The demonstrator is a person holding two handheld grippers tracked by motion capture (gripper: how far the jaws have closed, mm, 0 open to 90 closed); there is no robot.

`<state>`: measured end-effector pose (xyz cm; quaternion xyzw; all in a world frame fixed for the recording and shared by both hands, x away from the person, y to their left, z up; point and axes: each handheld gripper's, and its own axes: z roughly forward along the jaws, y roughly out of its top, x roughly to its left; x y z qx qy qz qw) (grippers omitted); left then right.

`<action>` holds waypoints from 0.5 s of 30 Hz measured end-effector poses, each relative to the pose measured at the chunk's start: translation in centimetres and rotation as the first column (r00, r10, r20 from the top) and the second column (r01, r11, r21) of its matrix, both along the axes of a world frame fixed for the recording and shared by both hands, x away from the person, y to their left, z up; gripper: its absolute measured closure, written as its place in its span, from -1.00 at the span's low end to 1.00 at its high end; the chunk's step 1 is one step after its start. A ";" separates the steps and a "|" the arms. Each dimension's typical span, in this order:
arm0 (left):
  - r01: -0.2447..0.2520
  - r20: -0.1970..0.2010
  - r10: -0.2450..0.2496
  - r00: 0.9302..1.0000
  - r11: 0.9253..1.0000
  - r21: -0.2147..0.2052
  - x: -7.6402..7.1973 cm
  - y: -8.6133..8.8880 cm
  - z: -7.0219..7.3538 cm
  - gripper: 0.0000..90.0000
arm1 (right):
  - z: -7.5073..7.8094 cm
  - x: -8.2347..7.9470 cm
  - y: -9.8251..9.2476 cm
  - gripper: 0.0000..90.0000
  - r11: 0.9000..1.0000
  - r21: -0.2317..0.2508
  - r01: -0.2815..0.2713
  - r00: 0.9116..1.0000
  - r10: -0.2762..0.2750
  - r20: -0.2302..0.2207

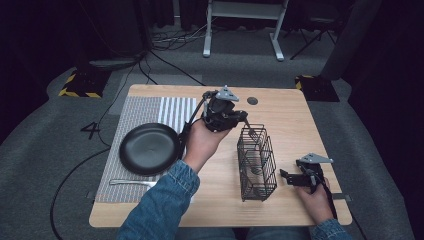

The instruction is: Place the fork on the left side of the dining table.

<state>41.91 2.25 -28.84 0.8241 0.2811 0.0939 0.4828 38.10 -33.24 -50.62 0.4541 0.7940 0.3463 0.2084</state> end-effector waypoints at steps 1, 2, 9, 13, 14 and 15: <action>-0.003 0.007 0.003 1.000 1.000 -0.003 -0.1 0.2 0.5 0.92 | 0.0 0.0 0.0 -0.62 1.000 0.000 0.000 1.000 0.000 0.000; -0.006 0.009 0.006 1.000 1.000 -0.005 -0.2 0.4 0.8 0.92 | 0.0 0.0 0.0 -0.62 1.000 0.000 0.000 1.000 0.000 0.000; -0.020 0.017 0.021 1.000 0.999 -0.030 -0.2 1.9 2.6 0.92 | 0.0 0.0 0.0 -0.62 1.000 0.000 0.000 1.000 0.000 0.000; -0.025 0.023 0.026 0.999 0.999 -0.042 -0.1 2.4 3.1 0.92 | 0.0 0.0 0.0 -0.62 1.000 0.000 0.000 1.000 0.000 0.000; -0.027 0.024 0.028 0.999 0.998 -0.049 -0.1 2.7 3.4 0.92 | 0.0 0.0 0.0 -0.62 1.000 0.000 0.000 1.000 0.000 0.000; -0.033 0.026 0.035 0.999 0.998 -0.060 0.0 3.1 3.6 0.92 | 0.0 0.0 0.0 -0.62 1.000 0.000 0.000 1.000 0.000 0.000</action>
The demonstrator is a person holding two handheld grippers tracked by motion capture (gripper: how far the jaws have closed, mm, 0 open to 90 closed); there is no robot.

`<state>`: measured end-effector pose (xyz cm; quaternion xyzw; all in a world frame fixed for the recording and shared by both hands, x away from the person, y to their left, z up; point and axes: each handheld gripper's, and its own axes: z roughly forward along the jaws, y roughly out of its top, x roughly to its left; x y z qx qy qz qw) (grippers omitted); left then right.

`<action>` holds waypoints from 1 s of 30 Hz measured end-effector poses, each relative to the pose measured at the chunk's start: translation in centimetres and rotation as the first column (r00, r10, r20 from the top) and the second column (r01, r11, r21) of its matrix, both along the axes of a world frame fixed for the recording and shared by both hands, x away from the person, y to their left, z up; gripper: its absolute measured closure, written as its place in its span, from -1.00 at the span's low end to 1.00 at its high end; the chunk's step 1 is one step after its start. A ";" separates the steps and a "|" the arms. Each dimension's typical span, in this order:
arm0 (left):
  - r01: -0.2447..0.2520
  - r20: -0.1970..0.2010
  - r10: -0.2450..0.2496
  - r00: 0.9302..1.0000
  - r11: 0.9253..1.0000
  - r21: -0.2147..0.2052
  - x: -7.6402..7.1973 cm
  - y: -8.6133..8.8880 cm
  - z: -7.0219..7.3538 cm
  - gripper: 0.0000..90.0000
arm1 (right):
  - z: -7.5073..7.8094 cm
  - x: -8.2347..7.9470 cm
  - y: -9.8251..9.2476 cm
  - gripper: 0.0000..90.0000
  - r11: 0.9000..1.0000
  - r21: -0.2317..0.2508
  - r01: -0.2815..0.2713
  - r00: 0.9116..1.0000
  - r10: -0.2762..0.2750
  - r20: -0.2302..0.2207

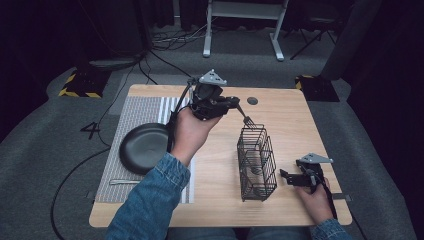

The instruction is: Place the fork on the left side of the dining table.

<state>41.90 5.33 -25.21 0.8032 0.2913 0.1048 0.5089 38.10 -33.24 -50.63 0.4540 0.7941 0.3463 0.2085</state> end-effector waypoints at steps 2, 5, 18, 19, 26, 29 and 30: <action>-0.009 0.005 0.009 1.000 1.000 -0.004 0.2 0.7 0.3 0.92 | 0.0 0.0 0.0 -0.62 1.000 -0.001 0.000 1.000 0.000 0.000; -0.040 0.008 0.040 0.999 0.999 -0.015 0.6 1.9 0.7 0.92 | 0.0 0.0 0.0 -0.62 1.000 -0.001 0.000 1.000 0.000 0.001; -0.196 -0.011 0.196 0.981 0.980 -0.041 2.9 8.2 0.8 0.92 | 0.0 0.0 0.0 -0.62 1.000 -0.001 0.000 1.000 0.000 0.001; -0.217 -0.019 0.217 0.976 0.975 -0.043 3.2 9.1 0.7 0.92 | 0.0 0.0 0.0 -0.62 1.000 -0.001 0.000 1.000 0.000 0.001; -0.292 -0.034 0.291 0.956 0.956 -0.038 4.1 11.8 0.3 0.92 | 0.0 0.0 0.0 -0.62 1.000 -0.001 0.000 1.000 0.000 0.001; -0.325 -0.040 0.324 0.945 0.945 -0.022 4.8 12.5 0.1 0.92 | 0.0 0.0 0.0 -0.62 1.000 -0.001 0.000 1.000 0.000 0.001; -0.334 -0.041 0.334 0.942 0.942 -0.014 5.0 12.7 0.0 0.92 | 0.0 0.0 0.0 -0.62 1.000 -0.001 0.000 1.000 0.000 0.001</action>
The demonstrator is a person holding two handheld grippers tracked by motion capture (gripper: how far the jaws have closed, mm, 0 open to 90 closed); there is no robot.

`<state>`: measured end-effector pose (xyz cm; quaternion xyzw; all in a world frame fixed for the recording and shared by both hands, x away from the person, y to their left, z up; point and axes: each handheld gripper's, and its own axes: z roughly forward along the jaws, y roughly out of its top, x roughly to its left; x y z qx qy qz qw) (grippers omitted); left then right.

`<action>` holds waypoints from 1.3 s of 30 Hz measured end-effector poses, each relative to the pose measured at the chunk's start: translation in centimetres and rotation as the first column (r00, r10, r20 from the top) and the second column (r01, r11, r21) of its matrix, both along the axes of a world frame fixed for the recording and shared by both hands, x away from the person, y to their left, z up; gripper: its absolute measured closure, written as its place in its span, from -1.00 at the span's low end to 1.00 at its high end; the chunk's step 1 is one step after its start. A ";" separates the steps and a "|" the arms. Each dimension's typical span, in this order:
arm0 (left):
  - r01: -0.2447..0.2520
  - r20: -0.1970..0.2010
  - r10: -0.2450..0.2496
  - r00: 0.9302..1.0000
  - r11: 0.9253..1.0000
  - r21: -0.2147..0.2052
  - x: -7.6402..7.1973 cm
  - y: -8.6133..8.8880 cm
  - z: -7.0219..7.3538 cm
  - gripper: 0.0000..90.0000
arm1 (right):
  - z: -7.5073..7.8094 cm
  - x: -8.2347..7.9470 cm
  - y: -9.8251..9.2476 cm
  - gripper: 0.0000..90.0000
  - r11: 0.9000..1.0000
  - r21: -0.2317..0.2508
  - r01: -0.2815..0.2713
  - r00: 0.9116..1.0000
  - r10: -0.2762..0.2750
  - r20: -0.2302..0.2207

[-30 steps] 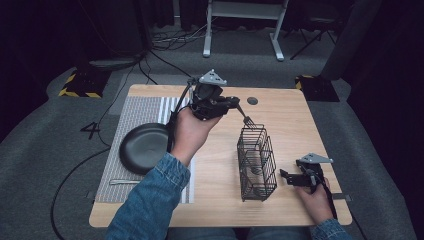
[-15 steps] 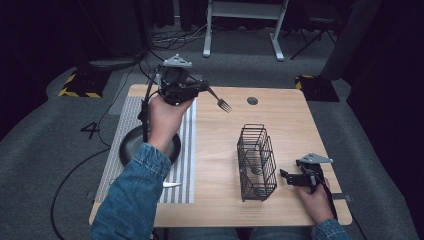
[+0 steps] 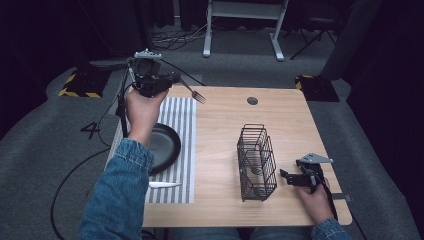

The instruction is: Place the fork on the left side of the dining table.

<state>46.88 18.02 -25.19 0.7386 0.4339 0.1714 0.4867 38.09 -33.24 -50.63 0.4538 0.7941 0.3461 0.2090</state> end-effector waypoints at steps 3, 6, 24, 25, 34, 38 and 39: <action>-0.019 -0.010 0.020 1.000 1.000 0.008 0.4 0.5 -0.1 0.92 | 0.0 0.0 0.0 -0.62 1.000 0.000 0.000 1.000 0.000 0.000; -0.036 -0.014 0.037 0.999 0.999 0.018 0.8 0.9 -0.3 0.92 | 0.0 0.0 0.0 -0.62 1.000 0.000 0.000 1.000 0.000 0.000; -0.204 -0.166 0.191 0.968 0.977 -0.068 4.3 5.5 -5.8 0.92 | 0.0 0.0 0.0 -0.62 1.000 0.000 0.003 1.000 -0.003 -0.001; -0.212 -0.175 0.197 0.965 0.975 -0.070 4.4 5.8 -6.2 0.92 | 0.0 0.0 0.0 -0.62 1.000 0.001 0.004 1.000 -0.004 -0.001; -0.248 -0.235 0.232 0.944 0.968 -0.043 5.1 7.1 -9.0 0.92 | 0.0 0.0 0.0 -0.62 1.000 0.001 0.004 1.000 -0.004 -0.001; -0.252 -0.271 0.232 0.934 0.967 -0.041 5.7 7.3 -10.3 0.92 | 0.0 0.0 0.1 -0.62 1.000 0.002 0.009 1.000 -0.008 -0.001; -0.257 -0.286 0.234 0.929 0.965 -0.047 5.9 7.4 -10.8 0.92 | 0.0 0.0 0.1 -0.62 1.000 0.002 0.009 1.000 -0.009 -0.001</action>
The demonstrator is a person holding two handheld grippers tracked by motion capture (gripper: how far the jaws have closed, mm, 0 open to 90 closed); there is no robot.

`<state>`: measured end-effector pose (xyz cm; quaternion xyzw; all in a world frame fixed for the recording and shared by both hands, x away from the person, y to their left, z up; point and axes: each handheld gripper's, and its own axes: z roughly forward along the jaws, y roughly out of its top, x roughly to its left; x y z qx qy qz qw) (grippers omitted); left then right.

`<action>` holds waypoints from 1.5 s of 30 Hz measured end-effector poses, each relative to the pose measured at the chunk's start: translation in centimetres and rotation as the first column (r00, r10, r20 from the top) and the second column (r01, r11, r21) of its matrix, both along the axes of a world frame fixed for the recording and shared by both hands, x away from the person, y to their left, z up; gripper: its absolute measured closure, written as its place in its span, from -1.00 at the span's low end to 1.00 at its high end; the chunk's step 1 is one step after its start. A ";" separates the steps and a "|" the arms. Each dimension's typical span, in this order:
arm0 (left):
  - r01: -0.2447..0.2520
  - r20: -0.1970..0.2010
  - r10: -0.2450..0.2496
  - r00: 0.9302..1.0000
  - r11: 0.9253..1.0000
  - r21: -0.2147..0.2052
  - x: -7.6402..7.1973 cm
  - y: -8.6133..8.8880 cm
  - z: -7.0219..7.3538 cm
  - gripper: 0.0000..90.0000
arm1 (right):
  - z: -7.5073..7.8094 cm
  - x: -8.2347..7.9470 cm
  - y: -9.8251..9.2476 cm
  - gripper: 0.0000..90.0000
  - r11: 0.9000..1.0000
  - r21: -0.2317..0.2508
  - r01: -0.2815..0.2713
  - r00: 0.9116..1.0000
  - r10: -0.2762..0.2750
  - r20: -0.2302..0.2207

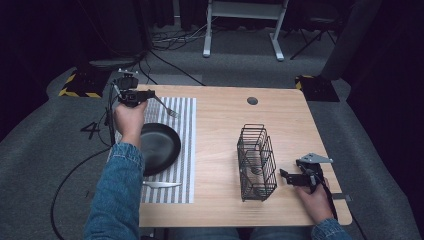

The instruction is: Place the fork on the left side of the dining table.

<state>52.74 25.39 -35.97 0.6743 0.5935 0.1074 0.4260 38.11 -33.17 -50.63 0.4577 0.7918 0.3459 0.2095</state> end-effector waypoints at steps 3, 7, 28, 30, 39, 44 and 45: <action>0.003 -0.014 -0.003 1.000 1.000 -0.002 0.2 0.0 -0.4 0.92 | 0.0 0.0 0.0 -0.62 1.000 0.000 0.000 1.000 0.000 0.000; 0.007 -0.033 -0.007 0.999 1.000 -0.002 0.6 0.0 -0.9 0.92 | 0.0 0.0 0.0 -0.62 1.000 -0.001 0.000 1.000 0.000 0.001; -0.048 -0.058 0.045 0.997 0.998 -0.041 1.8 2.4 -3.5 0.60 | 0.0 0.0 0.0 -0.62 1.000 -0.001 0.004 1.000 -0.004 0.001; -0.059 -0.062 0.056 0.997 0.997 -0.050 1.9 2.7 -3.8 0.55 | 0.0 0.0 0.0 -0.62 1.000 -0.001 0.004 1.000 -0.004 0.001; -0.085 -0.089 0.079 0.993 0.994 -0.063 2.3 4.8 -5.6 0.40 | 0.0 0.0 0.0 -0.62 1.000 -0.002 0.010 1.000 -0.010 0.001; -0.095 -0.121 0.088 0.989 0.994 -0.060 2.6 5.9 -6.9 0.39 | 0.0 0.0 0.0 -0.62 1.000 -0.002 0.012 1.000 -0.012 0.001; -0.101 -0.127 0.092 0.988 0.993 -0.067 2.6 6.1 -7.1 0.39 | 0.0 0.0 0.0 -0.62 1.000 -0.002 0.012 1.000 -0.012 0.000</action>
